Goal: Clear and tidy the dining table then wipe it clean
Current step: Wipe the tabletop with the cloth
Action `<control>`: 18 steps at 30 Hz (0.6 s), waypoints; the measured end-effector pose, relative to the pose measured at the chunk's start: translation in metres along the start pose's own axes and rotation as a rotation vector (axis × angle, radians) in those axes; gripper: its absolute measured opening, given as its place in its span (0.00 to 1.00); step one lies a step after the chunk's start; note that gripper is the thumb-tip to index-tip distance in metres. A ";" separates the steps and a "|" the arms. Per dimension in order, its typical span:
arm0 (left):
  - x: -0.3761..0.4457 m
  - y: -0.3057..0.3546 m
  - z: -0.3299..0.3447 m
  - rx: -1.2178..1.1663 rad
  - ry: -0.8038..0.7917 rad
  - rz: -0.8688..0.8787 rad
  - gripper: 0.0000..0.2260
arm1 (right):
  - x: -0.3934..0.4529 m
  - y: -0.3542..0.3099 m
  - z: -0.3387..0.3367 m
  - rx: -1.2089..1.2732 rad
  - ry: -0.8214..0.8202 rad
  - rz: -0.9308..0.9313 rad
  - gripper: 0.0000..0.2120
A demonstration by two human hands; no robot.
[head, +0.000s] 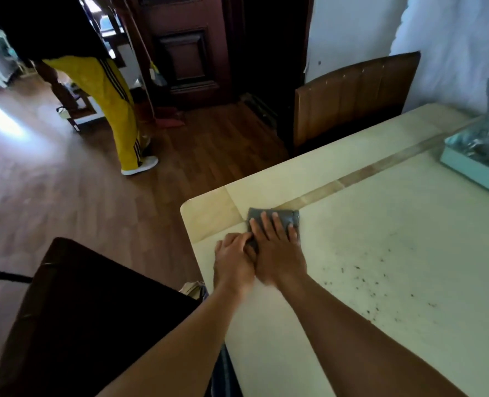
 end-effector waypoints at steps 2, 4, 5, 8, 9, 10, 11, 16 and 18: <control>0.010 0.016 0.010 0.046 -0.011 0.065 0.15 | 0.018 0.022 -0.003 -0.011 0.000 0.031 0.30; 0.023 0.034 0.023 0.074 -0.026 0.115 0.17 | 0.031 0.048 -0.010 -0.020 0.006 0.086 0.31; 0.027 0.041 0.028 0.086 -0.024 0.133 0.19 | 0.035 0.059 -0.014 -0.022 0.017 0.110 0.31; 0.042 0.066 0.052 0.101 -0.030 0.180 0.21 | 0.043 0.096 -0.024 0.008 0.055 0.167 0.31; 0.046 0.076 0.062 0.107 -0.047 0.205 0.21 | 0.046 0.110 -0.026 0.007 0.066 0.173 0.31; 0.049 0.084 0.071 0.115 -0.060 0.236 0.21 | 0.047 0.121 -0.029 -0.004 0.080 0.176 0.31; 0.052 0.092 0.080 0.121 -0.073 0.269 0.21 | 0.047 0.135 -0.032 -0.009 0.098 0.180 0.31; 0.063 0.100 0.097 0.121 -0.004 0.348 0.19 | 0.039 0.210 -0.047 0.014 0.147 0.261 0.28; 0.064 0.100 0.098 0.068 -0.010 0.345 0.18 | 0.028 0.241 -0.052 0.000 0.161 0.309 0.28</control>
Point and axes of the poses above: each hand's wrist, its own x-axis towards the middle knuckle, its own z-axis out of the palm, y = z × x, the point moved 7 cm from there along x, towards the middle knuckle, and after that the axes turned 3 degrees about -z, right-handed, at the moved point
